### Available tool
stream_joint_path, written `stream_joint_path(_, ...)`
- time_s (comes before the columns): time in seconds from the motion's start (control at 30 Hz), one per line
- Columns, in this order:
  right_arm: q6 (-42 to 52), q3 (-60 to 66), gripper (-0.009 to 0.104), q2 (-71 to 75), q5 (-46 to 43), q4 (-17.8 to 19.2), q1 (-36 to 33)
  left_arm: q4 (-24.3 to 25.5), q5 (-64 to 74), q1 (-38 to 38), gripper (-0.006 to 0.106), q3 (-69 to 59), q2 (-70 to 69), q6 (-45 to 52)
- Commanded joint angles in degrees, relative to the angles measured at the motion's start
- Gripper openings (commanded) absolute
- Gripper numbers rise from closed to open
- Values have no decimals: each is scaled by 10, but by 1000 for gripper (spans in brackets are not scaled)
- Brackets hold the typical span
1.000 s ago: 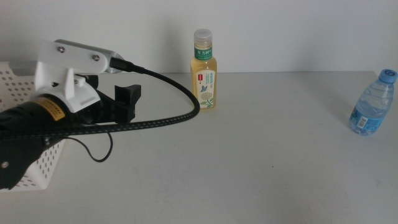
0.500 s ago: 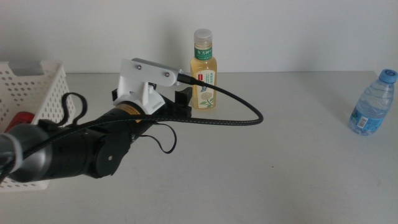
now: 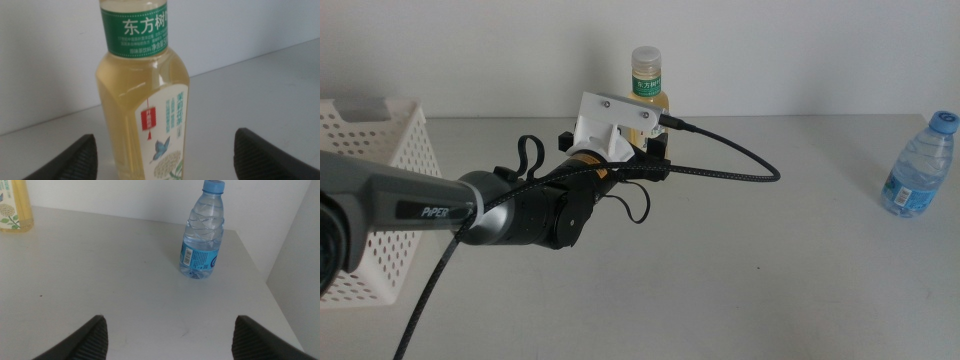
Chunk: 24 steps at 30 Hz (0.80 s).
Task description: Use arms to grab the bottles and put them into the dustbin to the left of the table.
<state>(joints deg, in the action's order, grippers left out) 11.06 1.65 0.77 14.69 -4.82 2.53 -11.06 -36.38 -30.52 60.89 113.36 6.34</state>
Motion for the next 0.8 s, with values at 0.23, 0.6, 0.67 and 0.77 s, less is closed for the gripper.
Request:
stream_joint_path(0.23,7,-6,63,12,-43,7,3,-11,2,-2,94,138,51,1)
stream_joint_path(0.6,7,-6,63,12,-43,7,3,-4,2,13,94,217,104,29)
stream_joint_path(0.67,7,-6,63,12,-43,7,3,-2,1,13,94,226,104,29)
stream_joint_path(0.77,7,-6,63,12,-43,7,3,-2,2,15,92,234,105,29)
